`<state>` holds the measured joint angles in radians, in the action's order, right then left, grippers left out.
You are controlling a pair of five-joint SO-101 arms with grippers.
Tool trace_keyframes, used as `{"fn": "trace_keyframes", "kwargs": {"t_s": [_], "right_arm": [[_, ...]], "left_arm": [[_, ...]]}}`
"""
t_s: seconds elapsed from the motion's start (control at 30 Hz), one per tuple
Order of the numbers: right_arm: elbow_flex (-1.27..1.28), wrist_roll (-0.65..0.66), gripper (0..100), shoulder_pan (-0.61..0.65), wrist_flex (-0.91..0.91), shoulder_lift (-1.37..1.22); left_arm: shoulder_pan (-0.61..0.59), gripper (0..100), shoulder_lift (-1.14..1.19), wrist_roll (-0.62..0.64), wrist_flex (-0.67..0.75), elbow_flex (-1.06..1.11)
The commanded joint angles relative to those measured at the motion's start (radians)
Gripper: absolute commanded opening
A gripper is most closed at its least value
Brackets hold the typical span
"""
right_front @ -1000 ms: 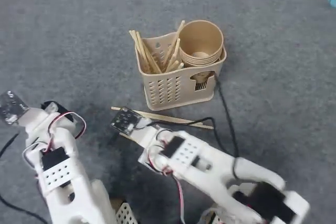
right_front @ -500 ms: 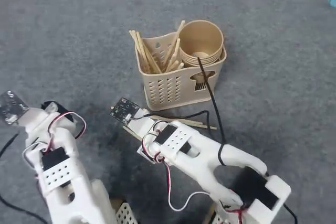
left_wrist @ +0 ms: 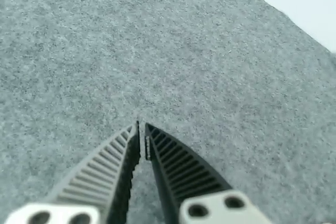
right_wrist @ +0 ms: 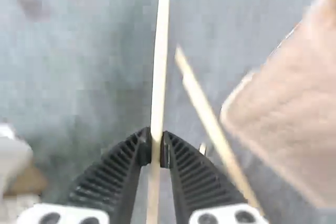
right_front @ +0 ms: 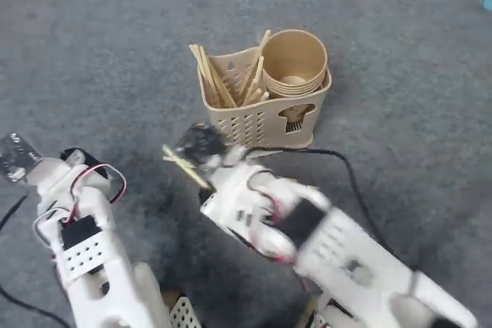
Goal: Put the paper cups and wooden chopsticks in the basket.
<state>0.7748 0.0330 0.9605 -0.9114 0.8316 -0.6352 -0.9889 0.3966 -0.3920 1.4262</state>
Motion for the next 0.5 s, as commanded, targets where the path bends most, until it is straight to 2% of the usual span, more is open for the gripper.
{"fn": "trace_keyframes", "kwargs": {"t_s": [0.0, 0.17, 0.4, 0.47], "right_arm": [[0.008, -0.025, 0.7, -0.058, 0.085, 0.242], [0.175, -0.028, 0.7, -0.171, 0.363, 0.412], [0.446, -0.029, 0.7, -0.231, 0.854, 0.532], [0.463, -0.08, 0.7, -0.257, 0.96, 0.533]], "left_arm": [[0.002, 2, -0.006, 0.005, 0.029, -0.03], [0.002, 2, -0.006, 0.005, 0.029, -0.03], [0.002, 2, -0.006, 0.005, 0.029, -0.028], [0.002, 2, -0.006, 0.005, 0.029, -0.028]]}}
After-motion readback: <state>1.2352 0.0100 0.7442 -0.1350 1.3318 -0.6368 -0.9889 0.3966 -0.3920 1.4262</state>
